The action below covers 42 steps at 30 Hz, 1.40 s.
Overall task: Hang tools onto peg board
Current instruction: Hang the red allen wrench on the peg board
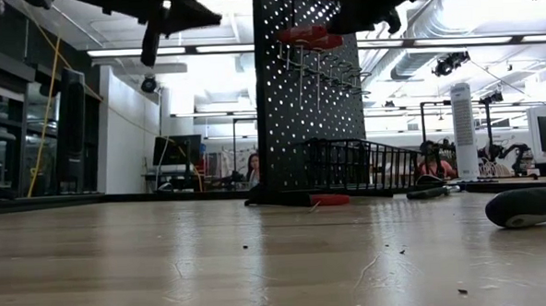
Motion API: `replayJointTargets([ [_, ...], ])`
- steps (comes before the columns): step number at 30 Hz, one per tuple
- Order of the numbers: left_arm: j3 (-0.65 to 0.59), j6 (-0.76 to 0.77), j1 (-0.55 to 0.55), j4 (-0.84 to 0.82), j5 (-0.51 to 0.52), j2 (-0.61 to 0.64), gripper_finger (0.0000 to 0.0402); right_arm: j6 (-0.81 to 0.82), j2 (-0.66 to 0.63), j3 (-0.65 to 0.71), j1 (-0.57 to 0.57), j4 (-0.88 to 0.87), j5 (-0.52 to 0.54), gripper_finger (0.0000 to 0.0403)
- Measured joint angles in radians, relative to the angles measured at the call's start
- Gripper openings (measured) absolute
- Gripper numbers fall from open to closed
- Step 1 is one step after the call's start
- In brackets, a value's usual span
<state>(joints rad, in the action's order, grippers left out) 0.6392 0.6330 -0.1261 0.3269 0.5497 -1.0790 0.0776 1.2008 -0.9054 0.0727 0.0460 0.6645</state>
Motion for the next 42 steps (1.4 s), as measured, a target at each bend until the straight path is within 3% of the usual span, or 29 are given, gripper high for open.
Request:
replayJointTargets([
  [6,-0.003,-0.051,0.0,-0.043,0.098,-0.004,0.0,-0.009,0.008,-0.002,0.0,0.012,0.022,0.0],
  [12,-0.002,-0.194,0.005,-0.055,0.208,-0.016,0.0,-0.005,0.035,-0.001,0.008,0.014,0.025,0.0],
  [19,-0.002,-0.243,0.027,-0.067,0.209,-0.028,0.0,0.04,0.098,-0.001,0.046,0.013,0.005,0.0],
  [30,-0.002,-0.244,0.028,-0.08,0.106,-0.029,0.0,0.191,0.11,-0.003,0.047,-0.016,-0.003,0.0004],
  [35,-0.002,-0.244,0.028,-0.075,0.105,-0.028,0.0,0.237,0.089,-0.003,0.046,-0.085,0.007,0.0035],
  [42,-0.002,-0.243,0.028,-0.076,0.105,-0.028,0.0,0.237,0.061,-0.002,0.047,-0.116,0.015,0.0112],
])
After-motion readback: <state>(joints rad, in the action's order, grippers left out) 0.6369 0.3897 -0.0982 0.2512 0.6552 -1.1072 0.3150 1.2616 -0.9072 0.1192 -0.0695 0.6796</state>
